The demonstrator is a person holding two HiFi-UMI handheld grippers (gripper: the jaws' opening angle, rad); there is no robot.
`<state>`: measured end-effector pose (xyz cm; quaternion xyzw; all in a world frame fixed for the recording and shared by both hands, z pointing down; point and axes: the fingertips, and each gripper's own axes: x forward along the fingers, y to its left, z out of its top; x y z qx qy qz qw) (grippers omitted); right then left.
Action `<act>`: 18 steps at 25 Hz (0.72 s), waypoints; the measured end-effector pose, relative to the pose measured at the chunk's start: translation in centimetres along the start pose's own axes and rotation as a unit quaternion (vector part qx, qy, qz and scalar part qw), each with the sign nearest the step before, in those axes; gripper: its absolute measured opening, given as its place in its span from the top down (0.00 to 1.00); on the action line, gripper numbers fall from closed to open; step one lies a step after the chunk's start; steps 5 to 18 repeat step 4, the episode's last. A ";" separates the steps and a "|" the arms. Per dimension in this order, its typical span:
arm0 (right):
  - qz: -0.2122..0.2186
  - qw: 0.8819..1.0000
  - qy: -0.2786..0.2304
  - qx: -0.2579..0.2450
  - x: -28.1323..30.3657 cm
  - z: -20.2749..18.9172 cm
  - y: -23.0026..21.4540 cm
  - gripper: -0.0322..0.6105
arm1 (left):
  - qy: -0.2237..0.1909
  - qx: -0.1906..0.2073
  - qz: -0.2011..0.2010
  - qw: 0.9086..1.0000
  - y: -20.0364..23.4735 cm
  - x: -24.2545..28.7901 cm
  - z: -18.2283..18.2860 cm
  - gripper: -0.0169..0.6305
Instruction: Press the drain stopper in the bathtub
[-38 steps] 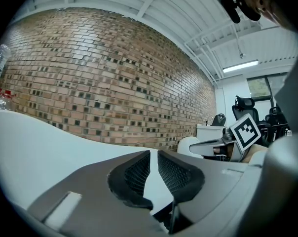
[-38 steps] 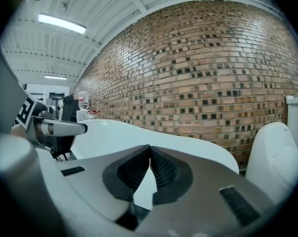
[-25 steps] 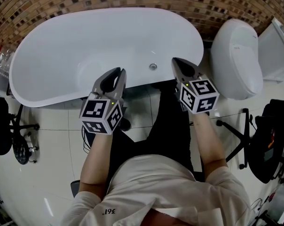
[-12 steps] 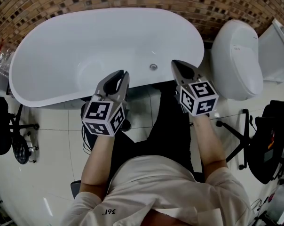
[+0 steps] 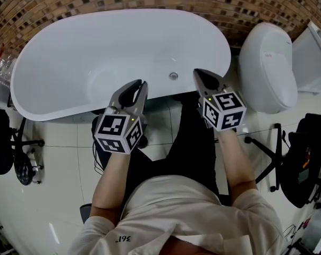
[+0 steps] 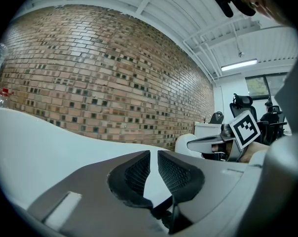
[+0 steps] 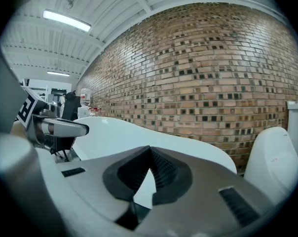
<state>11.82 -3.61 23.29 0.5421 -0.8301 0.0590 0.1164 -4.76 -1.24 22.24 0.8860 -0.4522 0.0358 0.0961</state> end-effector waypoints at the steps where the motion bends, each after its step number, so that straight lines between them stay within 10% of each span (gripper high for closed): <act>1: 0.000 1.000 0.001 0.000 0.0 -0.1 0.1 0.92 | 0.001 0.000 -0.001 1.000 0.0 0.0 0.0 0.89; 18: 0.001 1.000 0.004 0.001 0.1 -0.3 0.2 0.92 | 0.002 0.001 -0.003 1.000 -0.1 -0.1 -0.1 0.89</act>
